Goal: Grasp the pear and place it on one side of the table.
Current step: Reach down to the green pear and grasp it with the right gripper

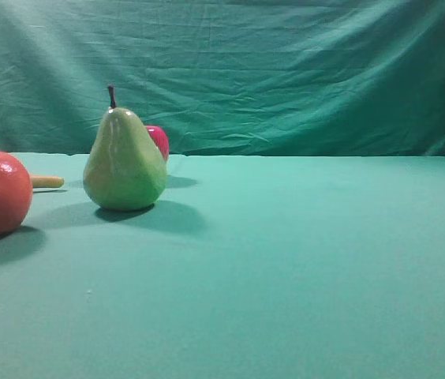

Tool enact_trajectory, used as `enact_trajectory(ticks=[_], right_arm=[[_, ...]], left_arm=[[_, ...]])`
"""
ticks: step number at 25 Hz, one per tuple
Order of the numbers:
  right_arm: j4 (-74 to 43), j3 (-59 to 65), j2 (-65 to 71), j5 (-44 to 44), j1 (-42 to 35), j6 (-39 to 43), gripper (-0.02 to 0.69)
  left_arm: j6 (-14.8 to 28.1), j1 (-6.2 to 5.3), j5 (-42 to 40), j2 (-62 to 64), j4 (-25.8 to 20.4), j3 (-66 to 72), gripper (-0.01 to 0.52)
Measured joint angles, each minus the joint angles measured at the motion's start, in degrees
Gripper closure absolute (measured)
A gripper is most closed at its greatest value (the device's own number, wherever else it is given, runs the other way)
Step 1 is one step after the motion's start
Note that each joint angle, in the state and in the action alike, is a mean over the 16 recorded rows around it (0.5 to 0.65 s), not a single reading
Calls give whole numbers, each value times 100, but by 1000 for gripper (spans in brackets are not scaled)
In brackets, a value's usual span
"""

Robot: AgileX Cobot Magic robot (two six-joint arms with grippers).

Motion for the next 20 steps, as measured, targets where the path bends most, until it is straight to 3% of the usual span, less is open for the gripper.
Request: enact_trajectory(ticks=[20], right_arm=[[138, 15, 0, -182, 0, 36, 665]], left_arm=[[0, 0, 0, 0, 0, 0, 514]])
